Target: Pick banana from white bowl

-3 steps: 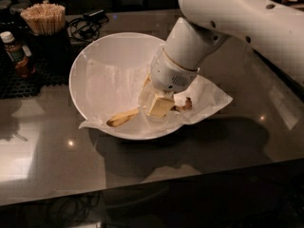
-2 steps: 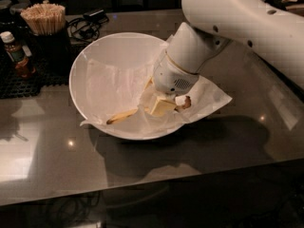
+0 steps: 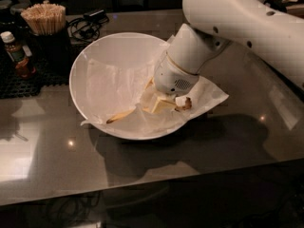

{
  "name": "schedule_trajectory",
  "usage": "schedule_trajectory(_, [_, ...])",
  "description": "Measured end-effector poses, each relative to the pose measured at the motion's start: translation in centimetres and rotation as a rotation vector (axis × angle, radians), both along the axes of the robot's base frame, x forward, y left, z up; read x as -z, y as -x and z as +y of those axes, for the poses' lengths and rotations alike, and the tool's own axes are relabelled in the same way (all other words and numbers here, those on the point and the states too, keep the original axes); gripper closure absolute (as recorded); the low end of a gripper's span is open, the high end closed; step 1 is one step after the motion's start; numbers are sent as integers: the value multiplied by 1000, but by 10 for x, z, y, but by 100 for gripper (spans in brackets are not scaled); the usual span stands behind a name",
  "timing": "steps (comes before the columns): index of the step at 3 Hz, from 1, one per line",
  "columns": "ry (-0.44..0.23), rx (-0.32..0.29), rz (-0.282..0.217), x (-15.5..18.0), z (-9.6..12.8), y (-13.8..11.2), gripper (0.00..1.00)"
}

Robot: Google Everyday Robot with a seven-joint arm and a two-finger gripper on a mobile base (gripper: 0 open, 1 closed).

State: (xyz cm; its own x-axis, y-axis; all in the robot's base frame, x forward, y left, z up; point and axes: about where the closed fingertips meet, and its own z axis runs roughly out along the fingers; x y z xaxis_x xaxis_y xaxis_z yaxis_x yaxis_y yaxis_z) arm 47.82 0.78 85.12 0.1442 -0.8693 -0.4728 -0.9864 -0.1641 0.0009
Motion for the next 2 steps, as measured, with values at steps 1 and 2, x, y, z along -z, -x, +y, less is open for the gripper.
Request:
schedule_trajectory(1, [4, 6, 1, 1, -1, -2, 53])
schedule_trajectory(2, [6, 10, 2, 0, -1, -3, 53])
